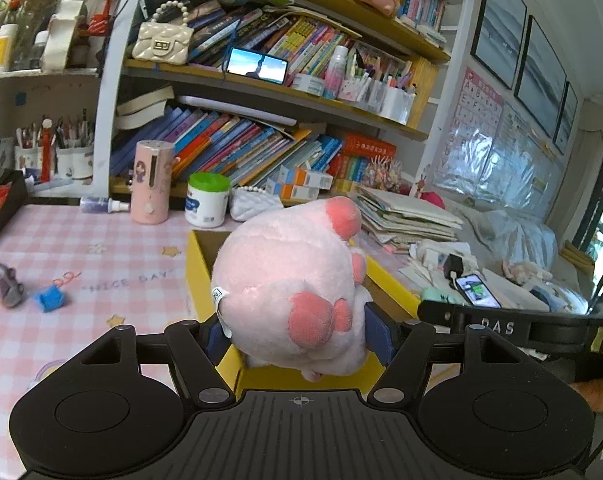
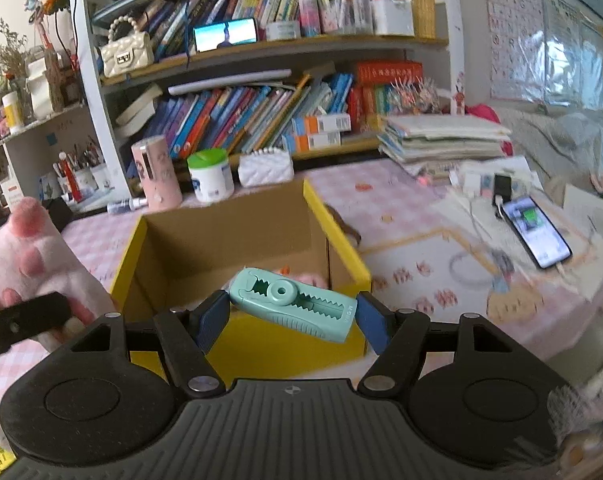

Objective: Organize objects
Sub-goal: 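Carry the pig in the left tool and clip in the right tool over the yellow box, then open the left tool to drop the pig into the yellow box while the right tool releases the clip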

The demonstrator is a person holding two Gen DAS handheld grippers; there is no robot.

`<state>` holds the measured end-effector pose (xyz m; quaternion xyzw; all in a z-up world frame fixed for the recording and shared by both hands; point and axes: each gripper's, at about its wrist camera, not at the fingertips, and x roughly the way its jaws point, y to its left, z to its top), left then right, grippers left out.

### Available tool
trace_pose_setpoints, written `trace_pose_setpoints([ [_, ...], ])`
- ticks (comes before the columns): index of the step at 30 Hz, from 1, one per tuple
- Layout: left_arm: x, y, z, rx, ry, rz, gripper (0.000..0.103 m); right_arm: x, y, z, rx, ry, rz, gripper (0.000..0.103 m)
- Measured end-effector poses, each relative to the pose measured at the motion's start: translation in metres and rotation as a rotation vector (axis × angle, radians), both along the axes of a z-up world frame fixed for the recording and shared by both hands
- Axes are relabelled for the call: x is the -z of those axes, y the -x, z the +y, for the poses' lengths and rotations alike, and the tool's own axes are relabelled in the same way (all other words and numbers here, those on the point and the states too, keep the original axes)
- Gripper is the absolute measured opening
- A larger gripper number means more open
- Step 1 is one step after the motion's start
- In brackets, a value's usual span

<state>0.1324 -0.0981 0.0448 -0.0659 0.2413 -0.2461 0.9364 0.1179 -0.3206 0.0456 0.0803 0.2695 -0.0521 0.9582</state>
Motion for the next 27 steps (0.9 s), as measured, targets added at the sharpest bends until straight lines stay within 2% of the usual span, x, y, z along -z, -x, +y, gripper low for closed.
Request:
trace_pose_setpoints([
  [5, 0.006, -0.022, -0.023, -0.019, -0.053, 0.003, 0.067, -0.005, -0.034, -0.016, -0.045, 0.009, -0.019, 0.067],
  [10, 0.018, -0.043, -0.042, -0.043, -0.104, 0.046, 0.067, -0.002, -0.069, -0.027, -0.107, 0.006, -0.003, 0.067],
  [18, 0.036, -0.066, -0.066, -0.065, -0.200, 0.106, 0.068, 0.012, -0.119, -0.023, -0.240, 0.012, 0.070, 0.067],
  [27, 0.049, -0.080, -0.077, -0.080, -0.249, 0.164, 0.069, 0.029, -0.154, -0.010, -0.345, 0.031, 0.144, 0.067],
])
